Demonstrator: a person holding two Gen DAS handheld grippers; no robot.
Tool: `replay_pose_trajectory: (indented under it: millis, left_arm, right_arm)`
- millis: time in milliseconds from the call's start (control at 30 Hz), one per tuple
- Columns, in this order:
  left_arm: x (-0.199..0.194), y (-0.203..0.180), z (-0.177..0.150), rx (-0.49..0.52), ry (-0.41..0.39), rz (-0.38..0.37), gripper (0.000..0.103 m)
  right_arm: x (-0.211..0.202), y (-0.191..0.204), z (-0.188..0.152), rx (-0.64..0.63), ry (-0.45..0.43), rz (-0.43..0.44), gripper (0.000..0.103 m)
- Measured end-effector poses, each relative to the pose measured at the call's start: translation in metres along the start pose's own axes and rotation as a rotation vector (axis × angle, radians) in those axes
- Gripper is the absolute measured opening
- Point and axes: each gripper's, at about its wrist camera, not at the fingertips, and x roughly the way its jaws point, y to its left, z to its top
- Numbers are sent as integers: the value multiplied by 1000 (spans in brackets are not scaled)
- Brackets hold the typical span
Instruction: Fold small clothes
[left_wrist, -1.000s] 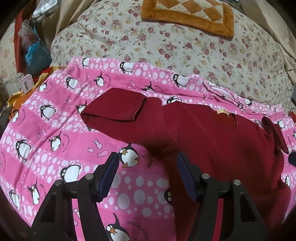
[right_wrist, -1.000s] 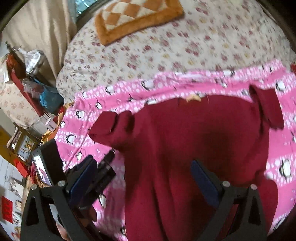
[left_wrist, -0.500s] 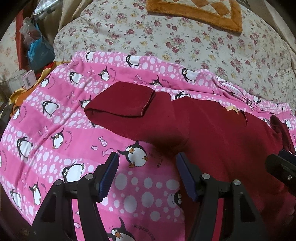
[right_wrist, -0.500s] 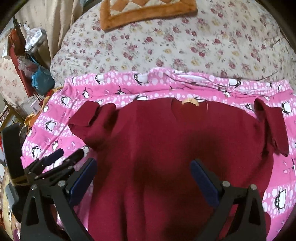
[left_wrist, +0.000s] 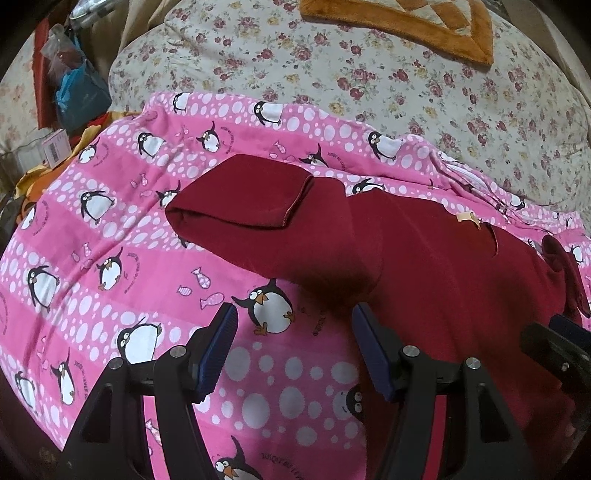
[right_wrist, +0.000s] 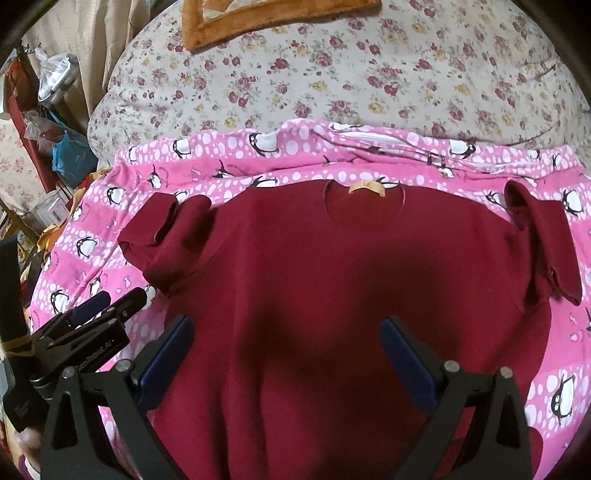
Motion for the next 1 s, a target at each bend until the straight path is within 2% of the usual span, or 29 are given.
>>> replay_pose_trajectory:
  millis: [500,1000]
  left_arm:
    - [1,5,-1,7,-10,36,45]
    - [2,8,1,-3,-10,45,45]
  right_arm:
    - [5,9,-4,-37,-4,17,102]
    - [19,11,-4,-26,37,46,102]
